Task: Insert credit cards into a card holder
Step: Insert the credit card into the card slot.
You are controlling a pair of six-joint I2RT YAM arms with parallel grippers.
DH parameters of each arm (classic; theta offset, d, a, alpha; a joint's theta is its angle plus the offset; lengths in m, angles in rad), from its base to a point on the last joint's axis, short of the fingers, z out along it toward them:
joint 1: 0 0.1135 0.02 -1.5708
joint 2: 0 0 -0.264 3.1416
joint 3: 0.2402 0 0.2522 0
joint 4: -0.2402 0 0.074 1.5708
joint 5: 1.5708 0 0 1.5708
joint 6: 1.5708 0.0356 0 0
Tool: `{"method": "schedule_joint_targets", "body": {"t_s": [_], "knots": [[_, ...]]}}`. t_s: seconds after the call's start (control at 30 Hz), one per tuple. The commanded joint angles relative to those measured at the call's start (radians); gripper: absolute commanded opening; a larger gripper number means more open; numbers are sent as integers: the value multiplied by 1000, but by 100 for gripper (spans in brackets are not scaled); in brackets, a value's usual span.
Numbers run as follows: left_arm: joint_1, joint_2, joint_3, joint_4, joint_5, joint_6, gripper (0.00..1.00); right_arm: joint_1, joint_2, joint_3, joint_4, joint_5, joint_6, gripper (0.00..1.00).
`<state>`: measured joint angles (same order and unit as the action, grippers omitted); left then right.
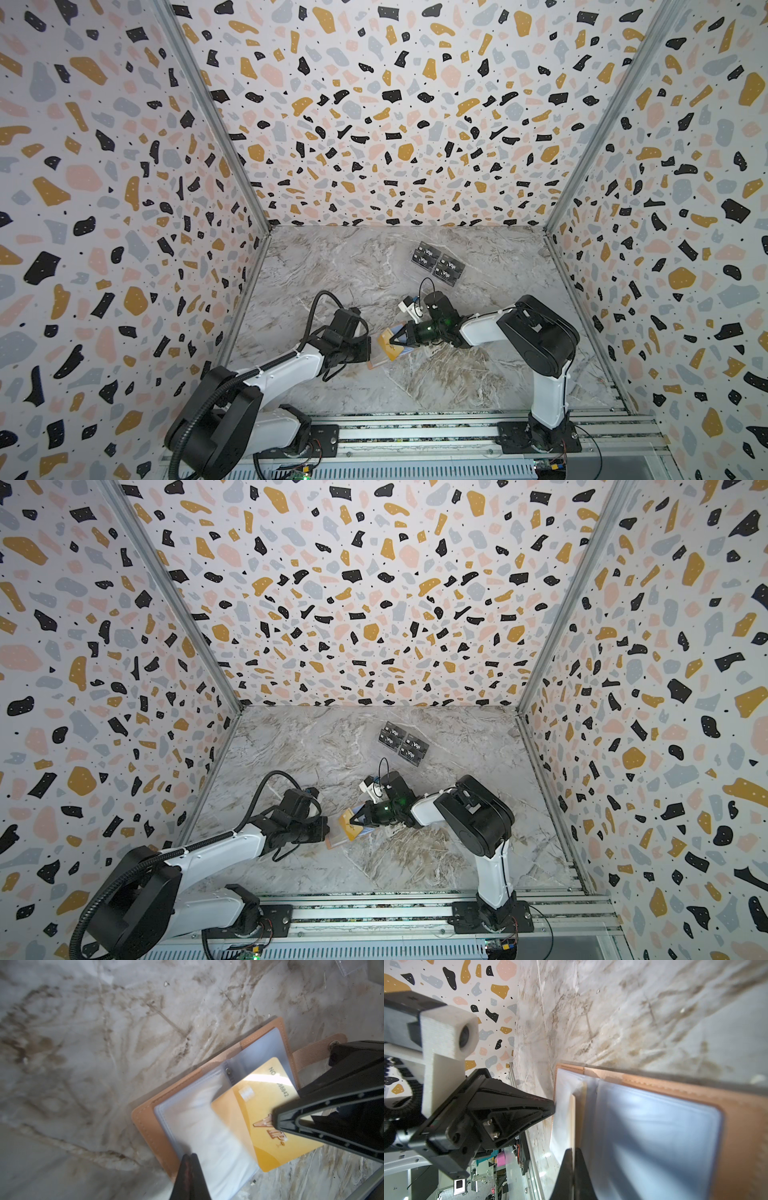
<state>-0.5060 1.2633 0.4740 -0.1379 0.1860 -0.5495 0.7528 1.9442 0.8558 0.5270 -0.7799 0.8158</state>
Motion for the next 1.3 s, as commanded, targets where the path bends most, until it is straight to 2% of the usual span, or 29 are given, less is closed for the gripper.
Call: {"method": "schedule_joint_targets", "body": {"t_s": [0.0, 0.47, 1.07, 1.27], "knots": [[-3, 26, 17, -40, -5, 28, 0, 5, -7, 13, -21, -27, -27, 0], [-3, 53, 41, -40, -11, 34, 0, 2, 23, 11, 26, -39, -16, 0], [-3, 59, 63, -71, -10, 45, 0, -12, 41, -44, 167, 1, 96, 0], [-3, 55, 59, -76, -9, 48, 0, -12, 73, -47, 238, -21, 144, 0]]}}
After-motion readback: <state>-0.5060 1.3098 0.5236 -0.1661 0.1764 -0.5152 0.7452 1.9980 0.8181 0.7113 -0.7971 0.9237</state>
